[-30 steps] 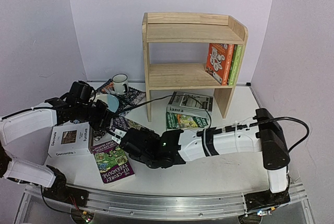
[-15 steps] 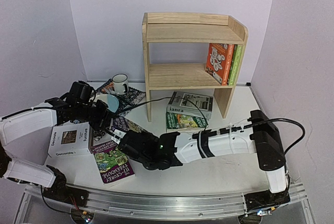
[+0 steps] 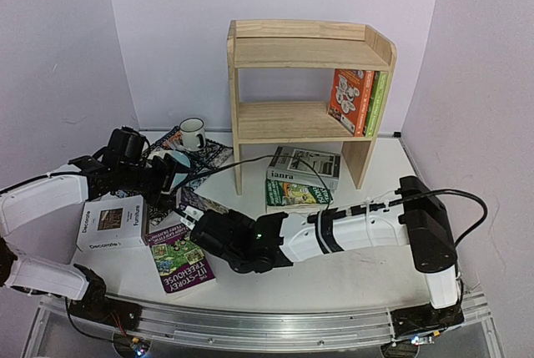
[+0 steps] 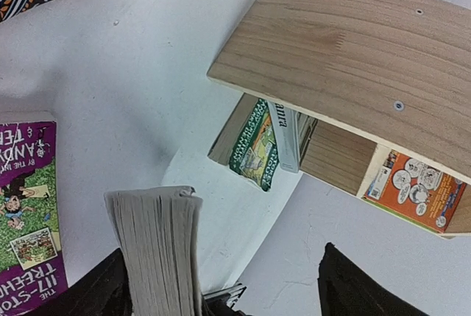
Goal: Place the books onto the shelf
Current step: Pass from the left arm to the right, then place the book on the shelf.
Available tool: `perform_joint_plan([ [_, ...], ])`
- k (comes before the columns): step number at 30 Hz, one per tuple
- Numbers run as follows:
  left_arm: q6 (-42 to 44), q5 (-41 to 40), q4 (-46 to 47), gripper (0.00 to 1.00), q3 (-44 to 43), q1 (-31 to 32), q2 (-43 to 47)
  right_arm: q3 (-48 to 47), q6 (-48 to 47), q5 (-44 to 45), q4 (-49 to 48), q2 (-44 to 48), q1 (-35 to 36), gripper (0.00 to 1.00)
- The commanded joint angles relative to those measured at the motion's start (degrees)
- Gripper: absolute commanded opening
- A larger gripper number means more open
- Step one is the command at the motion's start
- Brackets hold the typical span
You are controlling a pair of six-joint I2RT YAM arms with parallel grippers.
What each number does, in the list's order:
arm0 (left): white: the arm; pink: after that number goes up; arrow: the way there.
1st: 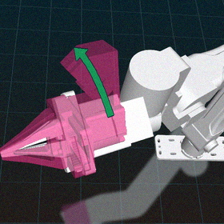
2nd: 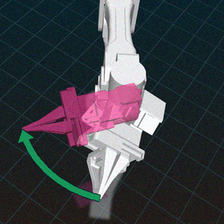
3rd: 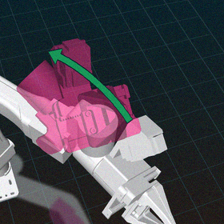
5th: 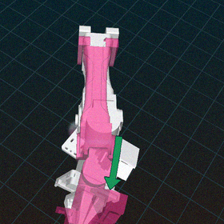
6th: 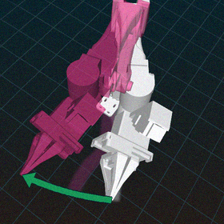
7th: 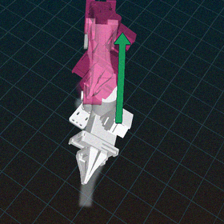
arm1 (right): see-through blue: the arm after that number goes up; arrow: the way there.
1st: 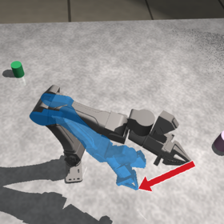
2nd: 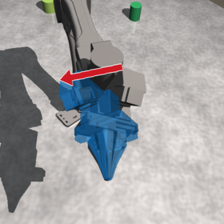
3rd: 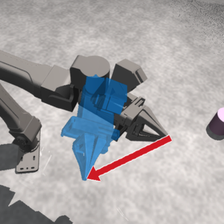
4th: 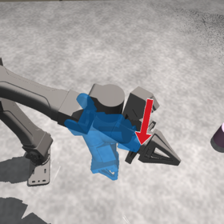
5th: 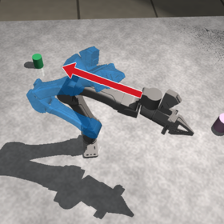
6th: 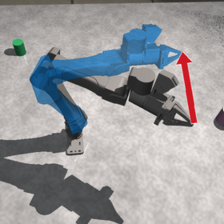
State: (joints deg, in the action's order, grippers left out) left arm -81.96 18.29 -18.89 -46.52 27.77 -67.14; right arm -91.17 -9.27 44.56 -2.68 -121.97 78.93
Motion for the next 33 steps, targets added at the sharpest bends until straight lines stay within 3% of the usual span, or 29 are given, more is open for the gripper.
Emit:
perform_joint_plan([
  [1, 2.03, -2.41, 4.07, 0.95, -1.98, 0.08, 3.76, 3.41, 2.17, 2.21, -0.63, 7.37, -1.16, 0.00],
  [3, 3.58, -4.05, 3.61, 0.99, -1.64, 0.07, 4.76, 5.99, 2.58, 2.19, -1.13, 9.84, -2.05, 0.00],
  [11, 11.02, -11.41, 0.97, 0.99, -3.03, 0.00, 7.82, 16.62, 6.79, 1.06, -1.72, 24.57, -5.80, 0.00],
  [20, 21.22, -16.12, 0.61, 1.00, -5.73, -0.01, 10.27, 28.95, 18.70, -4.67, -3.42, 45.25, -16.96, 0.00],
  [33, 27.10, -13.79, 0.70, 1.00, -6.50, 0.03, 5.81, 43.94, 17.44, -1.42, -30.65, 55.48, -23.76, 0.00],
])
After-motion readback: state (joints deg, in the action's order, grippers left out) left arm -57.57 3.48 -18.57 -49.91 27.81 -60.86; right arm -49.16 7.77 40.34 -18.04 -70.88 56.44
